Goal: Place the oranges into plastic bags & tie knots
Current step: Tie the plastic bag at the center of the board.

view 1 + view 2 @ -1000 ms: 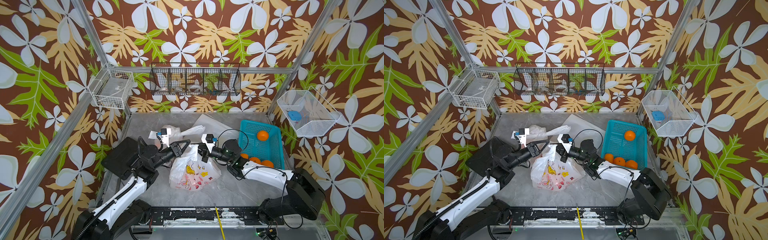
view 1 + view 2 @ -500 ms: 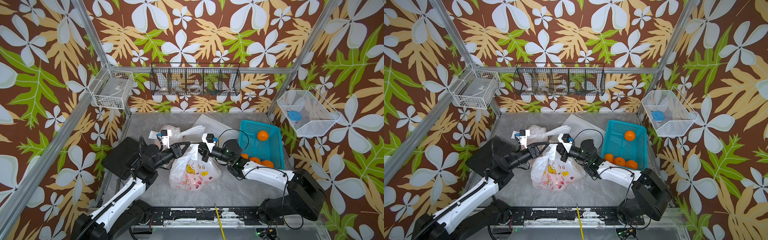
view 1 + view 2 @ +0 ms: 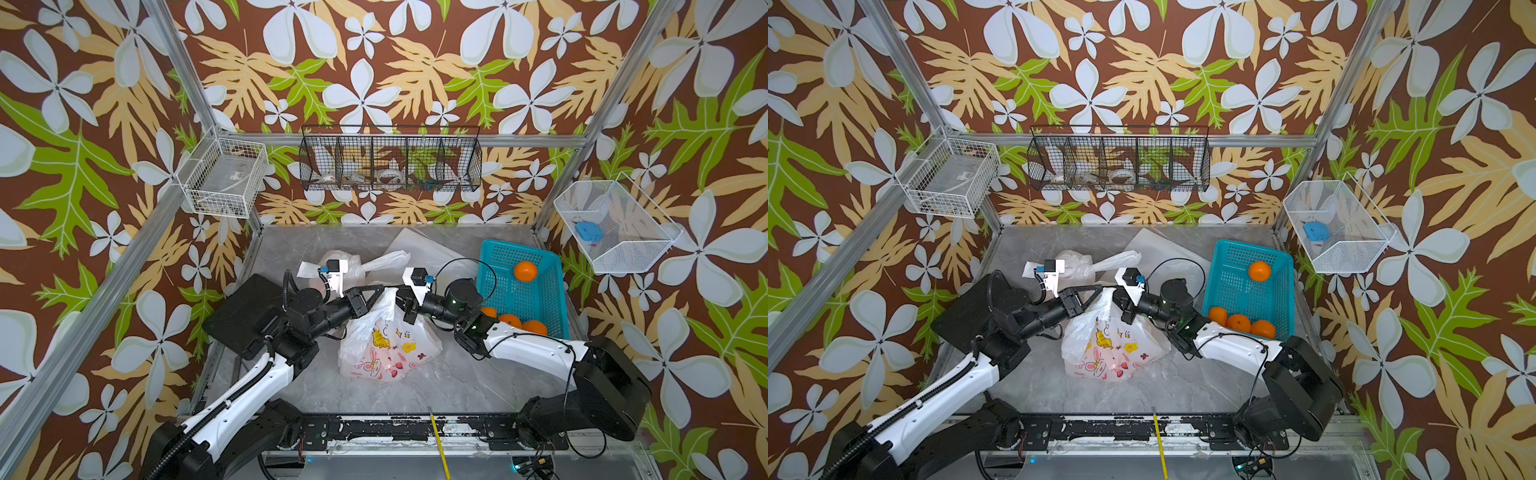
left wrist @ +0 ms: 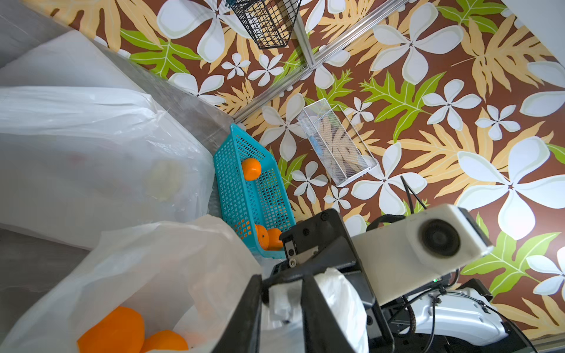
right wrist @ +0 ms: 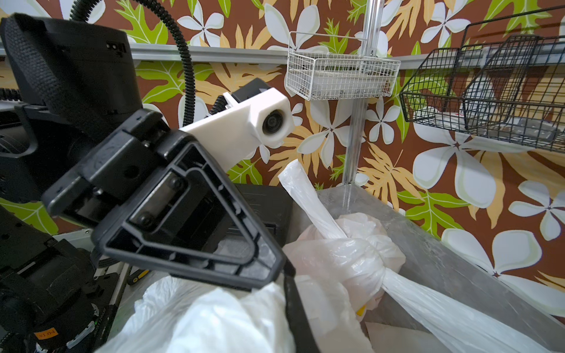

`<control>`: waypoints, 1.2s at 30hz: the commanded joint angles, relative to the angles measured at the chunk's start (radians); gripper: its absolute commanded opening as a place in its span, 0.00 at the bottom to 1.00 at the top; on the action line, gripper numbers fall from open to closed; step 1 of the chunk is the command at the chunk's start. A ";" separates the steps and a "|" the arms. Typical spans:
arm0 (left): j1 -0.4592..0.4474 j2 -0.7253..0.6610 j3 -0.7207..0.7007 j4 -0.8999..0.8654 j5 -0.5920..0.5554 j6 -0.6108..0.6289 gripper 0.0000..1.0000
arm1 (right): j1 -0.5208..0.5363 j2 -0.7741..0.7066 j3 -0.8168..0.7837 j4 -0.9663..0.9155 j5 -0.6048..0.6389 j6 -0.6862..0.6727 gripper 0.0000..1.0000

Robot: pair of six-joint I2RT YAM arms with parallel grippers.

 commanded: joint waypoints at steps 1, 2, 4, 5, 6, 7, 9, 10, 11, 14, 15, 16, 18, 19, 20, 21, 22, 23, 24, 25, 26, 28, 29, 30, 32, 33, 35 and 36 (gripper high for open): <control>-0.005 -0.004 0.020 -0.007 -0.015 0.038 0.21 | 0.001 0.001 0.009 -0.006 0.007 -0.006 0.00; -0.007 -0.004 0.023 -0.013 -0.017 0.041 0.20 | 0.001 0.001 0.009 -0.005 0.008 -0.006 0.00; -0.010 -0.004 0.025 -0.017 -0.019 0.045 0.18 | 0.002 0.002 0.011 -0.007 0.009 -0.006 0.00; -0.012 -0.003 0.027 -0.017 -0.019 0.046 0.17 | 0.003 0.002 0.011 -0.008 0.009 -0.006 0.00; -0.014 -0.003 0.029 -0.019 -0.021 0.047 0.16 | 0.003 0.003 0.010 -0.008 0.009 -0.006 0.00; -0.015 -0.002 0.029 -0.018 -0.021 0.047 0.16 | 0.002 0.003 0.010 -0.008 0.011 -0.005 0.00; -0.018 0.003 0.030 -0.023 -0.021 0.050 0.16 | 0.003 0.002 0.011 -0.008 0.011 -0.003 0.00; -0.019 0.004 0.030 -0.023 -0.024 0.051 0.17 | 0.003 0.003 0.010 -0.008 0.010 -0.004 0.00; -0.019 0.004 0.030 -0.025 -0.025 0.052 0.18 | 0.003 0.002 0.010 -0.008 0.009 -0.004 0.00; -0.021 0.005 0.030 -0.025 -0.027 0.054 0.17 | 0.004 0.000 0.011 -0.009 0.009 -0.004 0.00; -0.021 0.005 0.031 -0.026 -0.026 0.056 0.14 | 0.004 0.000 0.011 -0.009 0.009 -0.005 0.00; -0.021 0.004 0.031 -0.026 -0.026 0.057 0.12 | 0.004 0.000 0.011 -0.011 0.011 -0.003 0.00; -0.022 0.001 0.030 -0.031 -0.032 0.061 0.05 | 0.004 -0.003 0.010 -0.013 0.011 0.000 0.00; -0.022 -0.003 0.031 -0.035 -0.035 0.064 0.02 | 0.004 -0.006 0.010 -0.015 0.014 0.003 0.00; -0.021 -0.005 0.029 -0.039 -0.039 0.067 0.00 | 0.004 -0.011 0.009 -0.018 0.015 0.005 0.00; -0.023 -0.009 0.027 -0.040 -0.046 0.069 0.00 | 0.005 -0.017 0.008 -0.020 0.016 0.006 0.03; -0.022 -0.015 0.023 -0.039 -0.054 0.071 0.00 | 0.005 -0.023 0.006 -0.027 0.024 0.009 0.10; -0.022 -0.021 0.020 -0.040 -0.064 0.072 0.00 | 0.005 -0.035 0.001 -0.037 0.035 0.011 0.19; -0.022 -0.026 0.016 -0.039 -0.071 0.075 0.00 | 0.004 -0.051 -0.011 -0.044 0.050 0.011 0.27; -0.022 -0.031 0.015 -0.041 -0.075 0.077 0.00 | 0.003 -0.066 -0.024 -0.050 0.071 0.013 0.35; -0.021 -0.035 0.013 -0.041 -0.078 0.079 0.00 | 0.000 -0.091 -0.043 -0.061 0.091 0.014 0.42; -0.022 -0.037 0.013 -0.041 -0.078 0.084 0.00 | -0.007 -0.148 -0.086 -0.091 0.133 0.023 0.57; -0.022 -0.040 0.012 -0.041 -0.079 0.086 0.00 | -0.013 -0.182 -0.107 -0.125 0.157 0.030 0.64; -0.022 -0.039 0.011 -0.041 -0.077 0.088 0.00 | -0.014 -0.223 -0.125 -0.169 0.176 0.036 0.70; -0.022 -0.039 0.010 -0.040 -0.078 0.092 0.00 | -0.014 -0.310 -0.149 -0.274 0.234 0.068 0.77; -0.022 -0.038 0.010 -0.037 -0.077 0.094 0.00 | -0.014 -0.361 -0.152 -0.340 0.262 0.100 0.77; -0.022 -0.038 0.007 -0.033 -0.076 0.097 0.00 | -0.012 -0.451 -0.133 -0.477 0.271 0.182 0.77; -0.022 -0.036 0.005 -0.029 -0.075 0.097 0.00 | -0.013 -0.493 -0.117 -0.533 0.261 0.260 0.75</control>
